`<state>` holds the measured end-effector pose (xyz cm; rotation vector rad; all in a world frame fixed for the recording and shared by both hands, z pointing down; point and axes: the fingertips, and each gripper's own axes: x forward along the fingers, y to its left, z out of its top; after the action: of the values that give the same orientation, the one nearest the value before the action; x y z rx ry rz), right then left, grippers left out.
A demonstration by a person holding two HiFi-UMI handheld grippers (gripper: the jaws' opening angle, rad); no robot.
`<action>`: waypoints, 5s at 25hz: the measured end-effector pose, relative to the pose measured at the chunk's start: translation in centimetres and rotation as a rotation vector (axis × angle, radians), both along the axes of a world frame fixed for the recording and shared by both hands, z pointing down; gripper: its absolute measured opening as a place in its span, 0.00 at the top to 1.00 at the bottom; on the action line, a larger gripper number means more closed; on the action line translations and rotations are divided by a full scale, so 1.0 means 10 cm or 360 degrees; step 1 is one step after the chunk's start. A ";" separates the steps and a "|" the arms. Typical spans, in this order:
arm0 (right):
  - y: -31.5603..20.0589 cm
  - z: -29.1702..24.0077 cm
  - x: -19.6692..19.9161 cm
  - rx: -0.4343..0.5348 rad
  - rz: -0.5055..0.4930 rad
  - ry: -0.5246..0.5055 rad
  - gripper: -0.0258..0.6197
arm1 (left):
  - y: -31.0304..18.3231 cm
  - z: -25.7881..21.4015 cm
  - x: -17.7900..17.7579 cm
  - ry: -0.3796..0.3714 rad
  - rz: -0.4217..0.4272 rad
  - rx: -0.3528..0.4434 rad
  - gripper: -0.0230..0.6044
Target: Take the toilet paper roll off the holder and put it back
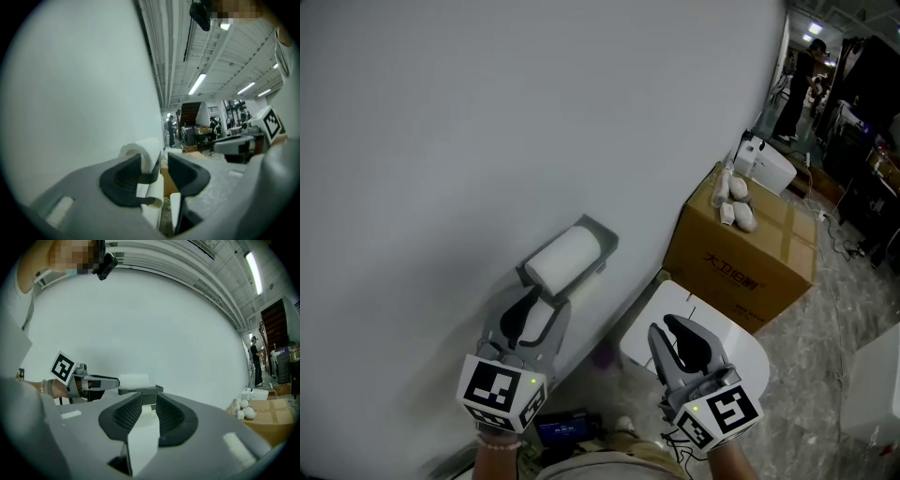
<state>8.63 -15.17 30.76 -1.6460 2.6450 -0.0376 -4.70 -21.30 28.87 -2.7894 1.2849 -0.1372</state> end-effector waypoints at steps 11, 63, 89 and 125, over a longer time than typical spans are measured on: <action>-0.18 0.01 0.03 0.0008 -0.0099 0.0009 0.84 | -0.17 0.04 0.06 -0.0014 -0.0098 -0.0031 0.71; 0.47 0.01 1.29 0.0059 0.0461 0.0026 0.62 | 1.03 0.20 1.97 0.0099 0.1162 -0.0073 0.87; 0.86 0.38 1.49 -0.0067 0.0329 -0.0021 0.63 | 1.39 0.62 2.21 0.0092 0.1582 -0.0210 0.87; -0.38 -0.41 0.20 0.0207 -0.0395 0.0101 0.63 | 0.41 -0.07 0.95 -0.0004 0.0654 0.0071 0.86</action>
<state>10.63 -19.01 26.67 -1.2958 2.8151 0.1807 4.82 -17.25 28.16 -2.9377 0.6789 -0.0868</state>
